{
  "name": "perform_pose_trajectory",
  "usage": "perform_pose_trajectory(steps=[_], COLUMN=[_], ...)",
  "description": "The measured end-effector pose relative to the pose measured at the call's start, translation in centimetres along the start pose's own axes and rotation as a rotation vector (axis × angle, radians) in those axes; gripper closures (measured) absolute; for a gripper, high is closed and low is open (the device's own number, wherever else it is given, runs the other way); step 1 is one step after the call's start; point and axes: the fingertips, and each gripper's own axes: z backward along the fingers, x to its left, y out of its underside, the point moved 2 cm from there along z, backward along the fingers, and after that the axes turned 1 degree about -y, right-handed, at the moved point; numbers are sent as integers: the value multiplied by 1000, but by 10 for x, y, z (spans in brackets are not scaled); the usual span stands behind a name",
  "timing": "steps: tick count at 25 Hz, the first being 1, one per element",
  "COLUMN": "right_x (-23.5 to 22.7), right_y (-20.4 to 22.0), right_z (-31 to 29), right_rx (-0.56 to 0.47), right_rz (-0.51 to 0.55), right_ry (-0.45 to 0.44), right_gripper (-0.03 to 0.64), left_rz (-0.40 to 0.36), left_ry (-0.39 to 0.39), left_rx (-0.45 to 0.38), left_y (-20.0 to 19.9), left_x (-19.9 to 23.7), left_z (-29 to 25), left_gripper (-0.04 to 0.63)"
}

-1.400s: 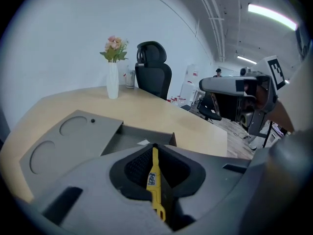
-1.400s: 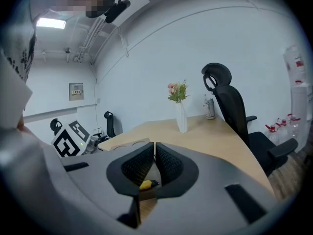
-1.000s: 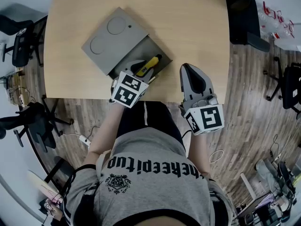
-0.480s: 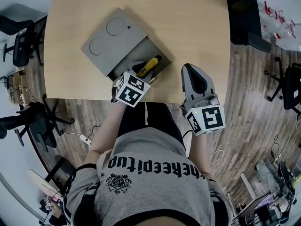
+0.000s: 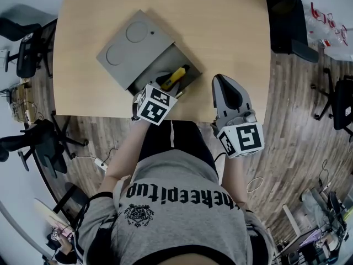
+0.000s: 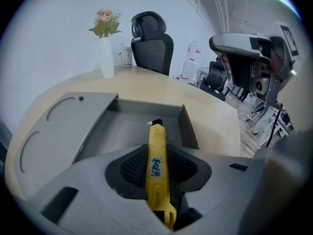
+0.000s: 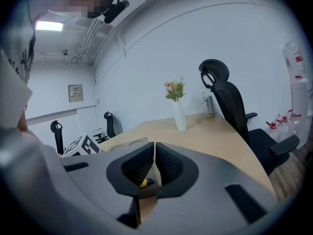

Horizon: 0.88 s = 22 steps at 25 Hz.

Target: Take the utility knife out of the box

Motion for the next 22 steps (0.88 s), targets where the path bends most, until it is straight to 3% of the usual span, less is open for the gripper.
perform_pose_trajectory(steps=[5, 10, 22], right_x=[2, 9, 48], right_y=[0, -1, -10], right_z=[3, 5, 14], right_rx=[-4, -18, -60], right_rz=[6, 0, 22], right_ry=[-5, 21, 103], right_gripper=[611, 611, 611], left_rz=[46, 45, 22], left_ry=[14, 22, 102], left_rx=[-38, -122, -379], left_y=[-2, -11, -56], left_x=[0, 1, 4], left_z=[4, 21, 94], left_gripper=[465, 465, 465])
